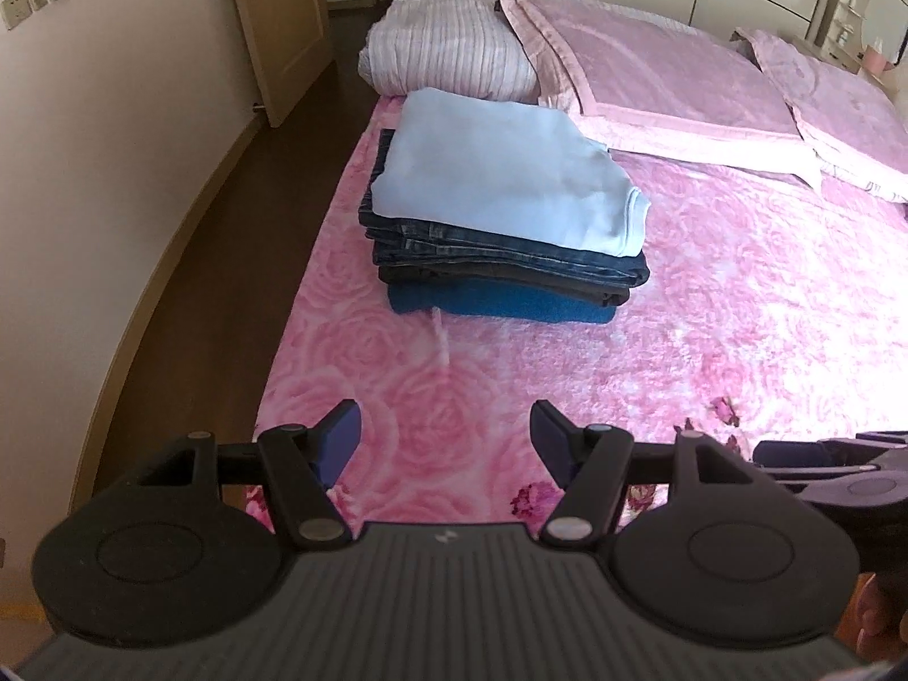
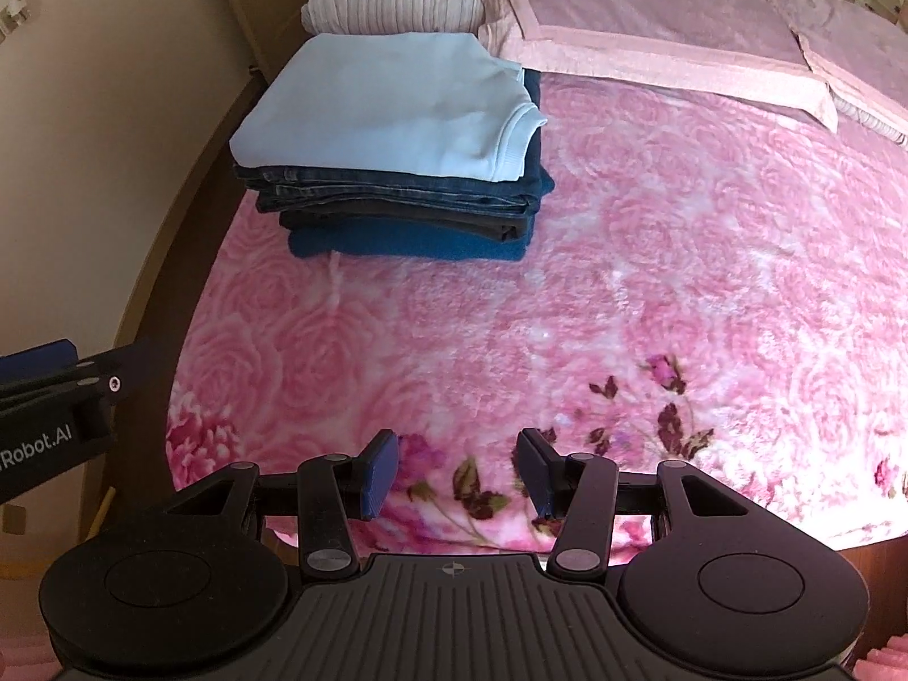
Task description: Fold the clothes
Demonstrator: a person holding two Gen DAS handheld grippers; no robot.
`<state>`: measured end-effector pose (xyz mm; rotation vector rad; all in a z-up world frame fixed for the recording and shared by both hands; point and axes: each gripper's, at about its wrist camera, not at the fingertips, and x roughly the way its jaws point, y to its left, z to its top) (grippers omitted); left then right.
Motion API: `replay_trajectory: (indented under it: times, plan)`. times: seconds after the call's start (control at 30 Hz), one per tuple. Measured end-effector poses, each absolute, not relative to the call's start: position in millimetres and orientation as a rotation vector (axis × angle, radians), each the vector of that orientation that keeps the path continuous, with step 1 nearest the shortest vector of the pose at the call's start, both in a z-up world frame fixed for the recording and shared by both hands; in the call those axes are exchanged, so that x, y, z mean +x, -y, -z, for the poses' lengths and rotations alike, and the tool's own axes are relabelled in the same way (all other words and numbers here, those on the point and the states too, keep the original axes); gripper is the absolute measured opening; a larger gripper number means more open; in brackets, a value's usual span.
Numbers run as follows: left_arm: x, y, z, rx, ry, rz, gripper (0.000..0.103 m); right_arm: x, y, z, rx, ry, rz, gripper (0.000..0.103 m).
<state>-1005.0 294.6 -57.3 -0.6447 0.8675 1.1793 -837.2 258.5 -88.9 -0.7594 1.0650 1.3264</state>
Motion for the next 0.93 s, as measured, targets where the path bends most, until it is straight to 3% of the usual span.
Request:
replay_trajectory:
  times: [0.93]
  plan:
    - [-996.7,-340.9,52.5,-0.549,-0.867,-1.117,0.063,-847.2,-295.0,84.2,-0.715,-1.076,-1.24,0.05]
